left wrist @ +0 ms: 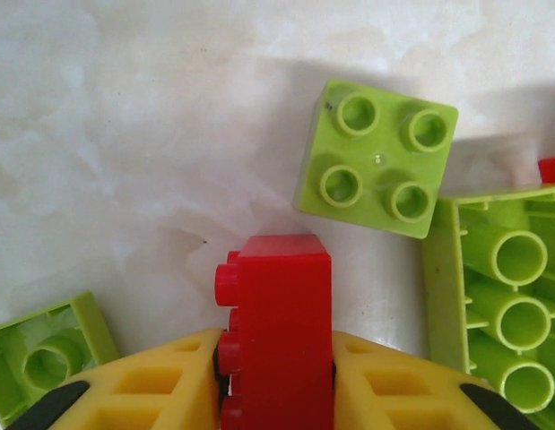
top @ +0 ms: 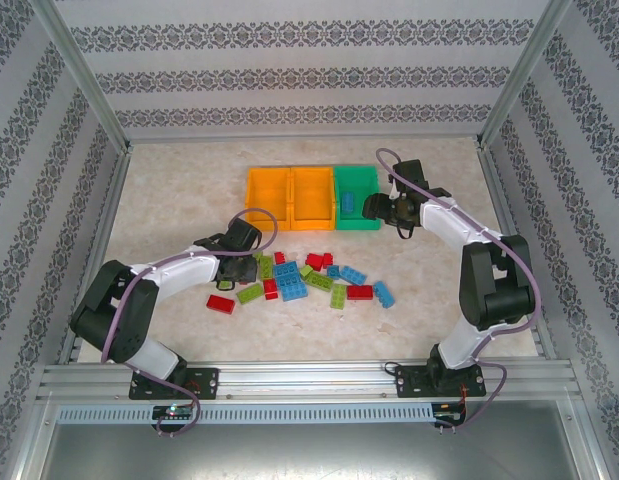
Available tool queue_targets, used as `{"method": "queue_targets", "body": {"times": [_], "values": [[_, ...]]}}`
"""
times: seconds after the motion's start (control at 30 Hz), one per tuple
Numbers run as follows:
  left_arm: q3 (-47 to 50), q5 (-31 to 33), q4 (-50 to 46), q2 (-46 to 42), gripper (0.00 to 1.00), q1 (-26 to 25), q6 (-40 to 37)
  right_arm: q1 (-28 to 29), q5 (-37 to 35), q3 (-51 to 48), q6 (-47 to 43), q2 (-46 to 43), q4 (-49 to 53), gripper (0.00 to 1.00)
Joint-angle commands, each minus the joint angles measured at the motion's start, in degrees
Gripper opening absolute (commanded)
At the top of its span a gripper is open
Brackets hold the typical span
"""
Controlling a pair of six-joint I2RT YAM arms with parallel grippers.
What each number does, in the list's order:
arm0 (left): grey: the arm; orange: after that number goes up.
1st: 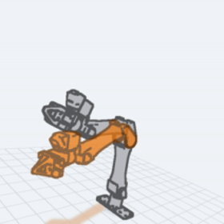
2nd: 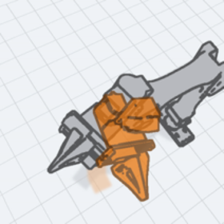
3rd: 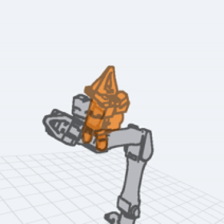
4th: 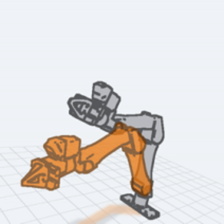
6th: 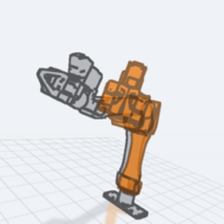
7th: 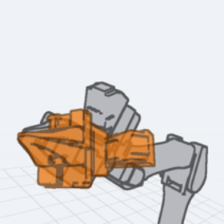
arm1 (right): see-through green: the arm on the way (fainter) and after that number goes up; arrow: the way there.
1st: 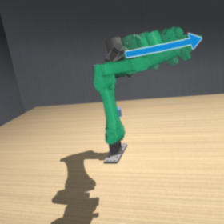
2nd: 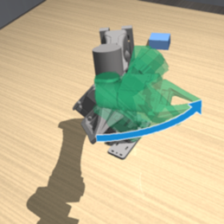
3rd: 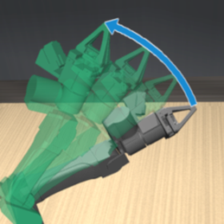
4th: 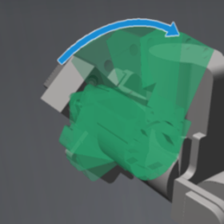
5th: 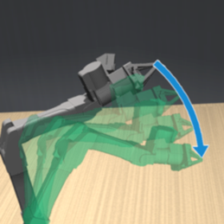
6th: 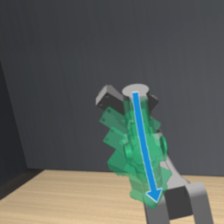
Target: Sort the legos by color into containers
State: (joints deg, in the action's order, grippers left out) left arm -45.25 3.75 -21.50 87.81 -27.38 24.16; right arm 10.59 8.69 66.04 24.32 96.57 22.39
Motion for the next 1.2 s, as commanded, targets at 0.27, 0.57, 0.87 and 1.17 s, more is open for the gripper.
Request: {"method": "queue_targets", "body": {"times": [0.27,0.57,0.87,1.17], "values": [[-2.7,4.39,-2.67,-6.82,0.21,-0.47,0.53,0.32,1.45,-4.59,0.15,-4.67,0.98,0.73],[-17.38,4.42,-3.84,-4.65,0.22,2.77,-6.59,5.29,-2.54,-11.05,0.72,-10.04,6.95,0.73],[-35.96,-10.03,-2.3,14.85,0.22,9.54,-6.63,12.24,-4.81,-21.06,8.28,-19.62,11.79,0.73],[-46.03,-11.33,-5.62,26.46,0.31,10.03,-5.31,14.87,-4.91,-29.12,15.45,-32.06,15.76,0.73]]}}
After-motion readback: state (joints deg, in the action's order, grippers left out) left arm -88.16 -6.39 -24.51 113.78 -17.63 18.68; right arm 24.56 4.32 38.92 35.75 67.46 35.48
